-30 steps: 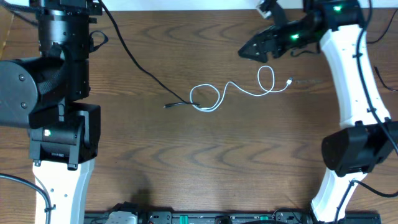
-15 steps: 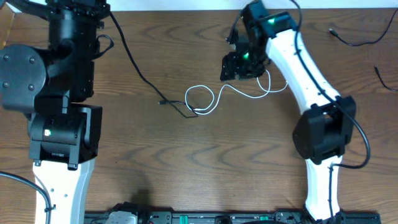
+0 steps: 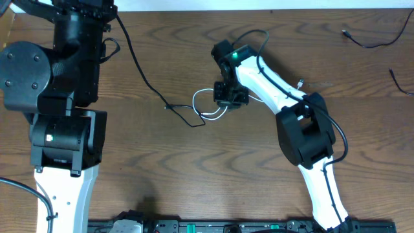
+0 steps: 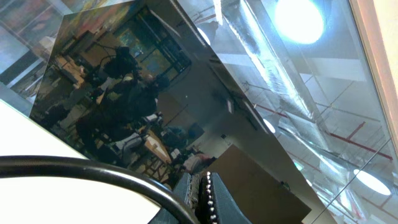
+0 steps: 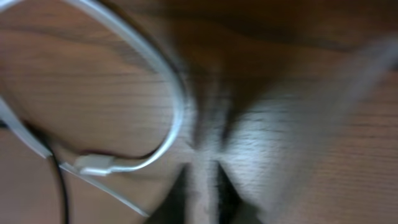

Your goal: Untangle cables

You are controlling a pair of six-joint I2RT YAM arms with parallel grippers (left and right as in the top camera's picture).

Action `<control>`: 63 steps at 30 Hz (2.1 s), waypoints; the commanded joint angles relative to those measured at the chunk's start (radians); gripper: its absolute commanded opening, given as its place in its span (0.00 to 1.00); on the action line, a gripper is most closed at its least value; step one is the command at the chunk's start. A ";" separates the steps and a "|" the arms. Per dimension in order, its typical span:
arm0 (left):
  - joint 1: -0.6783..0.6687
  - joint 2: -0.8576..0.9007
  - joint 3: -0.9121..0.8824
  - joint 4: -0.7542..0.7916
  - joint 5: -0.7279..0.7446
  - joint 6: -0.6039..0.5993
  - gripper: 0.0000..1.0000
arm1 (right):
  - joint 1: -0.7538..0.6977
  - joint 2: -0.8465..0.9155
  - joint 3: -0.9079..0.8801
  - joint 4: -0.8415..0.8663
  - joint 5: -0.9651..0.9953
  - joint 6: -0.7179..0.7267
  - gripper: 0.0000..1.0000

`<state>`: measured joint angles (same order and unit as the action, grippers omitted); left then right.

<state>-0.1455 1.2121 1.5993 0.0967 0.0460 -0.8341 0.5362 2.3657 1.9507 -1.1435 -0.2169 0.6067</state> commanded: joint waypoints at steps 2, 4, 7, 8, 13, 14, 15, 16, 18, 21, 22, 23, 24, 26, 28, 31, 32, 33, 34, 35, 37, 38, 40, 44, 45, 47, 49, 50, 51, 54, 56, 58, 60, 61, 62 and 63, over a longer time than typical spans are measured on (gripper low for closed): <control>0.005 -0.004 0.010 0.004 -0.003 0.039 0.07 | -0.061 -0.035 0.021 -0.008 0.024 -0.024 0.01; 0.005 -0.004 0.010 0.004 -0.003 0.060 0.08 | -0.101 -0.062 0.024 -0.016 0.038 -0.052 0.01; 0.009 -0.004 0.010 0.005 -0.006 0.066 0.08 | -0.191 -0.116 0.025 -0.025 0.082 -0.099 0.01; 0.014 -0.004 0.010 0.005 -0.006 0.066 0.08 | -0.225 -0.135 0.025 -0.026 0.107 -0.127 0.01; 0.053 -0.004 0.010 0.000 -0.006 0.066 0.07 | -0.391 -0.198 0.025 -0.062 0.317 -0.150 0.01; 0.063 -0.004 0.010 -0.004 -0.006 0.067 0.08 | -0.423 -0.203 0.025 -0.066 0.316 -0.171 0.01; 0.075 -0.004 0.010 -0.013 -0.006 0.070 0.07 | -0.454 -0.207 0.025 -0.072 0.314 -0.187 0.01; 0.088 -0.004 0.010 -0.026 -0.007 0.082 0.07 | -0.485 -0.208 0.025 -0.079 0.312 -0.195 0.01; 0.117 -0.002 0.010 -0.060 -0.019 0.126 0.08 | -0.540 -0.209 0.025 -0.089 0.290 -0.224 0.01; 0.166 0.009 0.010 -0.130 -0.059 0.177 0.07 | -0.602 -0.209 0.025 -0.099 0.253 -0.261 0.01; 0.185 0.013 0.010 -0.155 -0.067 0.194 0.07 | -0.622 -0.209 0.025 -0.099 0.245 -0.269 0.01; 0.206 0.021 0.010 -0.179 -0.066 0.214 0.07 | -0.640 -0.209 0.025 -0.099 0.240 -0.274 0.01; 0.226 0.028 0.010 -0.206 -0.066 0.222 0.07 | -0.658 -0.209 0.025 -0.099 0.239 -0.275 0.01; 0.264 0.043 0.010 -0.260 -0.066 0.231 0.08 | -0.693 -0.209 0.025 -0.100 0.232 -0.283 0.01; 0.294 0.058 0.010 -0.306 -0.065 0.255 0.07 | -0.720 -0.209 0.025 -0.100 0.226 -0.289 0.01; 0.327 0.077 0.010 -0.370 -0.065 0.312 0.07 | -0.760 -0.209 0.025 -0.100 0.187 -0.320 0.01; 0.332 0.082 0.010 -0.384 -0.065 0.327 0.07 | -0.771 -0.209 0.025 -0.098 0.161 -0.346 0.01; 0.335 0.086 0.010 -0.397 -0.066 0.350 0.08 | -0.781 -0.209 0.025 -0.097 0.135 -0.374 0.01; 0.336 0.090 0.010 -0.405 -0.066 0.375 0.07 | -0.789 -0.209 0.026 -0.095 0.108 -0.401 0.01; 0.337 0.094 0.010 -0.411 -0.067 0.397 0.07 | -0.793 -0.209 0.026 -0.096 0.088 -0.428 0.01; 0.337 0.102 0.010 -0.423 -0.109 0.415 0.07 | -0.799 -0.209 0.026 -0.099 0.094 -0.449 0.01; 0.337 0.107 0.010 -0.433 -0.138 0.415 0.07 | -0.800 -0.210 0.026 -0.099 0.094 -0.452 0.01; 0.337 0.115 0.010 -0.443 -0.175 0.434 0.07 | -0.800 -0.210 0.026 -0.102 0.105 -0.462 0.01; 0.336 0.125 0.010 -0.469 -0.130 0.449 0.08 | -0.792 -0.210 0.027 -0.101 -0.029 -0.517 0.01; 0.336 0.125 0.010 -0.474 -0.091 0.448 0.08 | -0.782 -0.210 0.027 -0.100 -0.121 -0.565 0.01; 0.329 0.124 0.010 -0.473 0.037 0.448 0.07 | -0.753 -0.210 0.027 -0.097 -0.302 -0.660 0.01; 0.312 0.114 0.010 -0.473 0.156 0.448 0.07 | -0.713 -0.210 0.027 -0.097 -0.437 -0.727 0.01; 0.298 0.107 0.010 -0.473 0.216 0.448 0.08 | -0.682 -0.210 0.027 -0.097 -0.484 -0.738 0.01; 0.278 0.098 0.010 -0.473 0.265 0.448 0.07 | -0.652 -0.210 0.027 -0.093 -0.506 -0.739 0.01; 0.217 0.076 0.010 -0.479 0.367 0.447 0.07 | -0.553 -0.210 0.027 -0.074 -0.527 -0.739 0.01; 0.174 0.066 0.010 -0.478 0.420 0.438 0.08 | -0.481 -0.210 0.027 -0.048 -0.526 -0.727 0.01; 0.133 0.065 0.010 -0.476 0.455 0.408 0.07 | -0.412 -0.210 0.027 0.001 -0.523 -0.671 0.01; 0.101 0.065 0.010 -0.473 0.475 0.391 0.07 | -0.367 -0.210 0.027 0.055 -0.517 -0.624 0.01; 0.085 0.065 0.010 -0.473 0.475 0.378 0.08 | -0.346 -0.210 0.030 0.086 -0.499 -0.583 0.01; 0.076 0.064 0.010 -0.473 0.475 0.366 0.07 | -0.334 -0.210 0.032 0.106 -0.482 -0.547 0.01; 0.067 0.063 0.010 -0.473 0.477 0.350 0.07 | -0.324 -0.210 0.032 0.130 -0.468 -0.510 0.01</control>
<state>-0.0566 1.2881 1.5993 -0.3824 0.4614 -0.4393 0.2028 2.1670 1.9686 -1.0416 -0.6910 -0.0170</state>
